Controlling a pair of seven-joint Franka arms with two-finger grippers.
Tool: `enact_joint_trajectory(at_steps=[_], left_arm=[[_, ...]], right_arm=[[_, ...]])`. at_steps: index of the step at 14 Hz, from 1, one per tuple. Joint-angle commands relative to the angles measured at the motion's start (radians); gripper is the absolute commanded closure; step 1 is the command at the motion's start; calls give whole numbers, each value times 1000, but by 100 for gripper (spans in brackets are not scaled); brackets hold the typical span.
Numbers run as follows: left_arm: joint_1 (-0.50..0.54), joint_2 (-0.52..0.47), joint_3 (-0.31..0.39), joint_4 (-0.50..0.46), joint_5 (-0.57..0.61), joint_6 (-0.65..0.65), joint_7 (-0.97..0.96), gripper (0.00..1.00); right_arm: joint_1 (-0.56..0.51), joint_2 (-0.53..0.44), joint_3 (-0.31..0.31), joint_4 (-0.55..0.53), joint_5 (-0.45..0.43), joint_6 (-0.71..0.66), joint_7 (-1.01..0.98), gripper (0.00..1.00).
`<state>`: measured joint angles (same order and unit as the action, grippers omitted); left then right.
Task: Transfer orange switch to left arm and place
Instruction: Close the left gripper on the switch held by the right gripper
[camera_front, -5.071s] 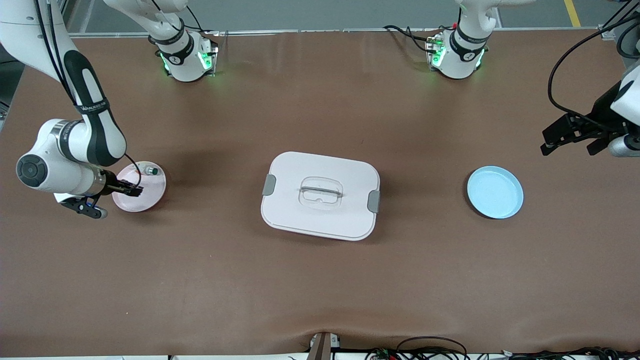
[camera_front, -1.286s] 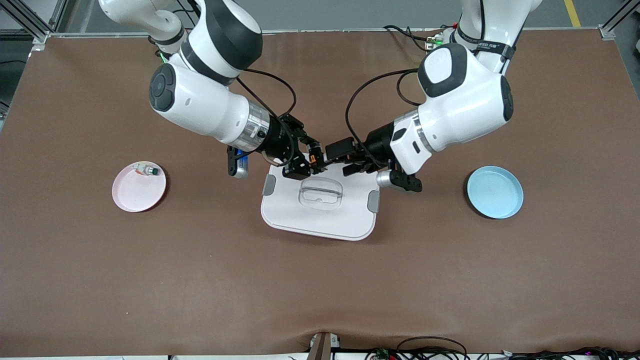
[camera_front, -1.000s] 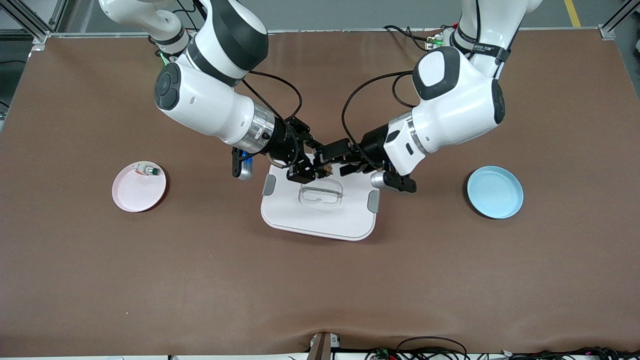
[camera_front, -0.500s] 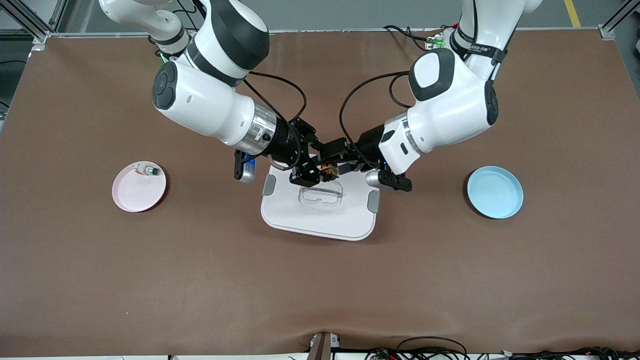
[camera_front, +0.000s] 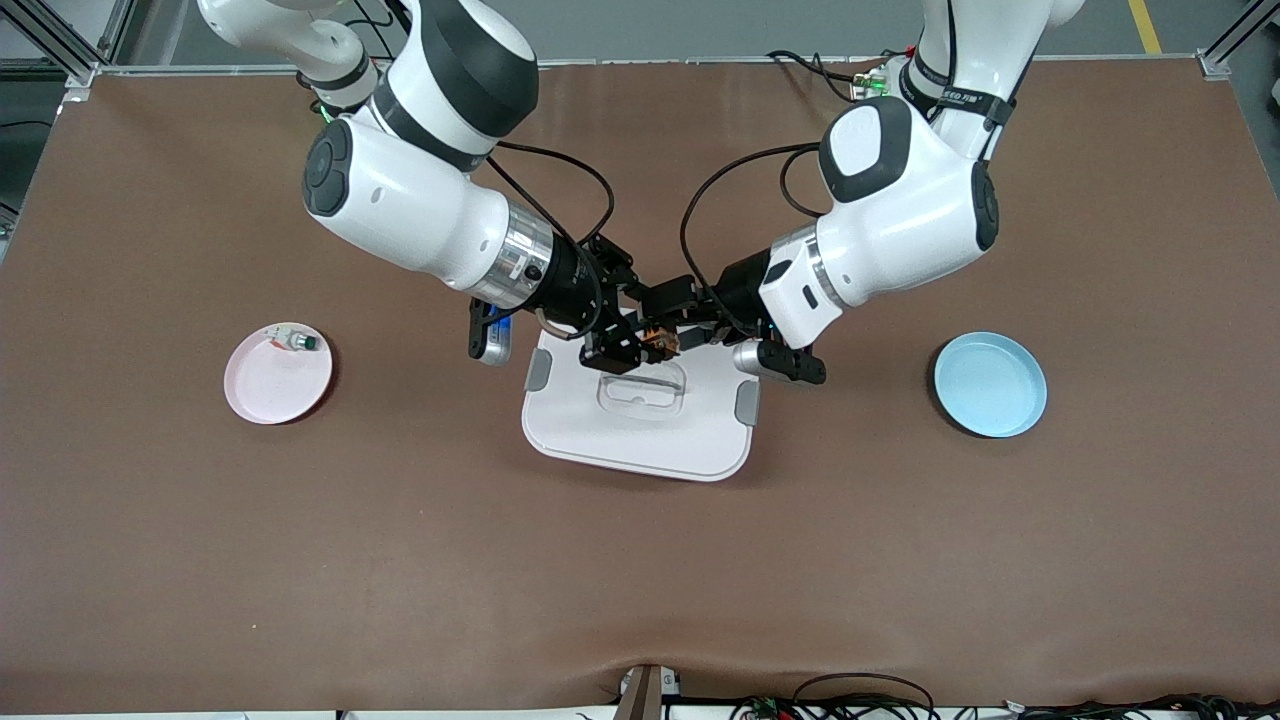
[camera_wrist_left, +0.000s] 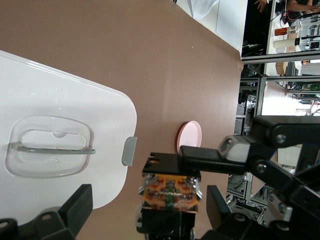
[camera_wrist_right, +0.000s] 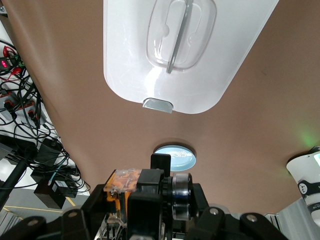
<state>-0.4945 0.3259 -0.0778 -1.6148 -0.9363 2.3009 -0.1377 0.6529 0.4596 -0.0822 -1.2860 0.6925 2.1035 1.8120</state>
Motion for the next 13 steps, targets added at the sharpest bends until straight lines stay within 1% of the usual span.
enact_joint_trajectory(at_steps=[1,4,5,7,8,10,11,12,13], left_arm=[[4,-38,-2,-36,-16,6,27,0],[4,-38,0,-36,-16,6,29,0],[5,-36,0,-36,-16,5,35,7],[5,-36,0,-36,-16,6,40,42],[5,-36,0,-36,-16,6,40,56],[4,-36,0,-36,-18,6,38,68],[4,-36,0,-36,-16,6,38,87],[4,-36,-2,-36,-16,6,35,100],[4,-36,0,-36,-16,6,33,100]], right_arm=[[8,28,-8,40,22,-5,9,100],[10,33,-8,40,22,-5,9,100],[10,33,-8,40,22,-5,9,100],[10,33,-8,40,22,-5,9,100],[11,33,-8,40,22,-5,6,100],[13,33,-8,40,22,-5,6,100],[17,34,-8,40,22,-5,6,100],[17,34,-8,40,22,-5,6,100],[17,34,-8,40,22,-5,6,100]])
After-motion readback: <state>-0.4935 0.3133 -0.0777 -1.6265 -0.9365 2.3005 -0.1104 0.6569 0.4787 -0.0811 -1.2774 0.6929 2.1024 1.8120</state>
